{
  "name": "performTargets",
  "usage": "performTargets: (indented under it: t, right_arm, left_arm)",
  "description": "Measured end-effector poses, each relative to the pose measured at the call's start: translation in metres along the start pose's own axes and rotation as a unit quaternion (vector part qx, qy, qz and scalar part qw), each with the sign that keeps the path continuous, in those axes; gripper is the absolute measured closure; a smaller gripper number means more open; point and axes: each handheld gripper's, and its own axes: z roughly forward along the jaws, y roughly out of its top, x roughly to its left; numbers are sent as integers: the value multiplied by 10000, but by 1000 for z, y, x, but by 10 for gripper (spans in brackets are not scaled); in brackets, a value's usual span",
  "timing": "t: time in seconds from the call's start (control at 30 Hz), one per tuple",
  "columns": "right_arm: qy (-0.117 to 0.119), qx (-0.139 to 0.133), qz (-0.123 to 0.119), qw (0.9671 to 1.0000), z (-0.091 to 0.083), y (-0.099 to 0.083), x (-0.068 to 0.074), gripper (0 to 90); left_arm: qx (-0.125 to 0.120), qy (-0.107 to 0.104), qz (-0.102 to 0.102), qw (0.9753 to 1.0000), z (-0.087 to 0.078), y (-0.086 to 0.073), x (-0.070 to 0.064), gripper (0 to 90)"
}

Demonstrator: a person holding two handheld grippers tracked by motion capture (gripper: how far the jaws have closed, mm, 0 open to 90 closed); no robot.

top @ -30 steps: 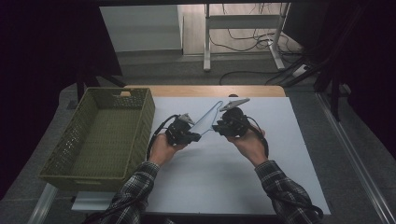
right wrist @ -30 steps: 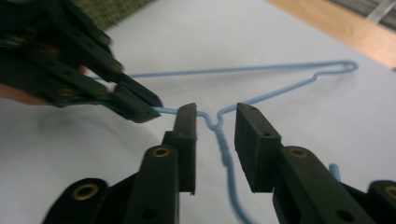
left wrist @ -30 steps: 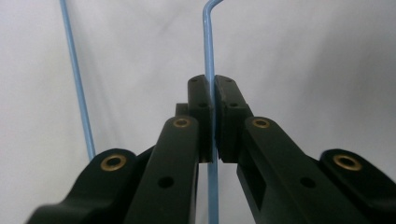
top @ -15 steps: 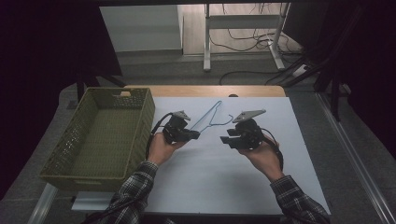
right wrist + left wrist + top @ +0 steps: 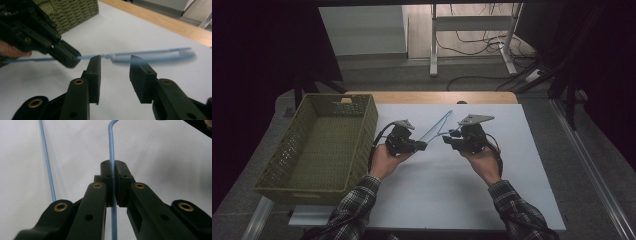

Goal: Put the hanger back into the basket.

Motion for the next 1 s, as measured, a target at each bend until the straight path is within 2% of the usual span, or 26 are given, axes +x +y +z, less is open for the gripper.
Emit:
performTargets:
  t: [0.1, 0.17, 0.23, 0.3, 0.33, 0.37, 0.47, 0.53, 0.57, 0.67, 0.73, 0.77, 0.8, 0.87, 0.9, 0.97, 1.0]
  right_arm:
    - [-93, -93, -122, 9998, 5, 3, 4, 711]
    - [-71, -97, -133, 9998, 7, 4, 5, 838]
    - [-64, -106, -38, 9999, 8, 6, 6, 848]
    - [-120, -51, -91, 9999, 8, 8, 10, 850]
    - [-192, -44, -129, 9997, 8, 9, 12, 851]
    - [-249, -36, -162, 9996, 7, 10, 14, 851]
    - [-180, 11, -12, 9998, 5, 17, 15, 851]
    - [-219, 65, -4, 9997, 4, 21, 16, 851]
    - [-252, 102, -16, 9996, 3, 23, 18, 851]
    - [-239, 142, 54, 9996, 1, 26, 18, 850]
    - [-213, 175, 110, 9996, 1, 28, 18, 850]
    - [-226, 195, 102, 9995, 0, 29, 18, 850]
    - [-256, 210, 89, 9994, 0, 29, 19, 850]
    - [-309, 266, -9, 9992, 0, 30, 20, 848]
    - [-332, 272, -82, 9990, -1, 30, 22, 843]
    - [-350, 256, -202, 9989, -3, 31, 23, 828]
    - [-290, 122, -194, 9993, -5, 32, 23, 779]
  left_arm:
    - [13, -22, 17, 10000, 2, -1, -1, 871]
    - [3, 1, 36, 10000, 3, -2, -2, 869]
    - [46, 9, 95, 9999, 3, -2, -2, 863]
    - [87, 165, 269, 9995, 3, -2, -6, 841]
    - [87, 165, 269, 9995, 3, -2, -6, 787]
    - [92, 190, 377, 9991, 0, 2, -10, 747]
    - [113, 350, 529, 9979, -5, 10, -15, 706]
    - [143, 418, 605, 9972, -6, 15, -17, 704]
    - [207, 466, 655, 9966, -6, 21, -20, 704]
    - [436, 577, 747, 9946, -2, 28, -24, 722]
    - [584, 606, 814, 9931, 2, 30, -25, 772]
    - [555, 590, 757, 9938, 3, 30, -27, 806]
    - [603, 624, 782, 9931, 4, 31, -27, 826]
    - [546, 647, 622, 9945, 3, 31, -27, 855]
    - [496, 605, 577, 9953, 1, 30, -26, 869]
    - [347, 383, 401, 9979, -3, 30, -22, 873]
    - [295, 325, 317, 9985, -5, 30, -21, 874]
